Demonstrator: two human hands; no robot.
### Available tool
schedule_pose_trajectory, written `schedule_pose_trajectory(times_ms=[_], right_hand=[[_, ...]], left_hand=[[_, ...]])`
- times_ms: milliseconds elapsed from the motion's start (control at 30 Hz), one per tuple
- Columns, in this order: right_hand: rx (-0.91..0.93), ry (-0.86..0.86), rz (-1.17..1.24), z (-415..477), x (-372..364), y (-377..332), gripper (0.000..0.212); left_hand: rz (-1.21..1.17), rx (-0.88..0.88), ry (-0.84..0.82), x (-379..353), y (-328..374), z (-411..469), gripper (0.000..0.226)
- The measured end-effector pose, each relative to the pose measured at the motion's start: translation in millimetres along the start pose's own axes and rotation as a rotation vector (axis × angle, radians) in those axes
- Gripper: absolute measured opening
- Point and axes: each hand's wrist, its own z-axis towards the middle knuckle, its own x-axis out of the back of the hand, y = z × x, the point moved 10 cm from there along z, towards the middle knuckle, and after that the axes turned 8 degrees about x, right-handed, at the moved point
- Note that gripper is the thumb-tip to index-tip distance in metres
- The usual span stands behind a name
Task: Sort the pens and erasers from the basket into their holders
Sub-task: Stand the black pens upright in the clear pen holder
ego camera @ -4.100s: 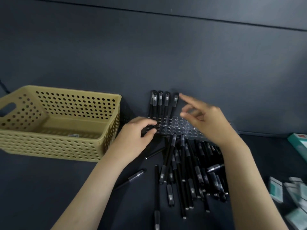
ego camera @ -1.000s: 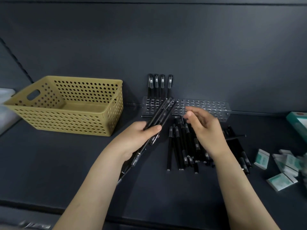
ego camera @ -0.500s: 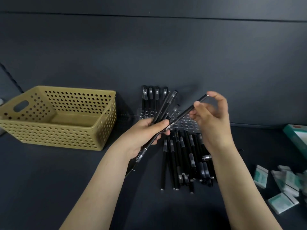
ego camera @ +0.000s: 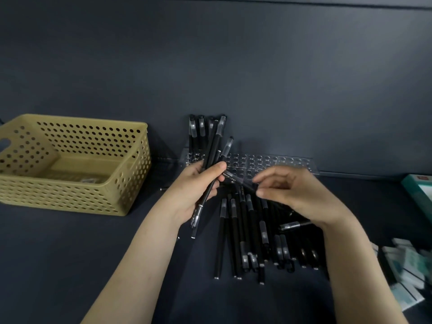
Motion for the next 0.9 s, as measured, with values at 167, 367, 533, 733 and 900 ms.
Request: schedule_pose_trajectory(times_ms=[167, 367, 533, 733, 900], right_hand=[[0.087, -0.027, 0.007, 5.9, -28.0, -13.6, 0.038], [0.256, 0.105, 0.098, 11.9, -22.7, -30.2, 0.066], [0.415, 0.359, 0.157, 23.7, 16.0, -56.8, 0.060], [0.520, 0.633, 0.066, 31.4, 35.1, -75.0, 0.057], [0.546, 0.703, -0.025, 44.1, 24.5, -69.1, 0.053]], left_hand=[[0.028, -0.061, 0.033, -0.3, 5.8, -3.5, 0.021], [-0.008, -0.126, 0.084, 13.4, 11.2, -6.9, 0.016], [0.070, -0.140, 0.132, 25.4, 10.0, -9.3, 0.019], [0.072, -0.163, 0.154, 29.5, 11.3, -9.3, 0.022], [0.091, -0.189, 0.191, 31.3, 9.4, -6.8, 0.025]])
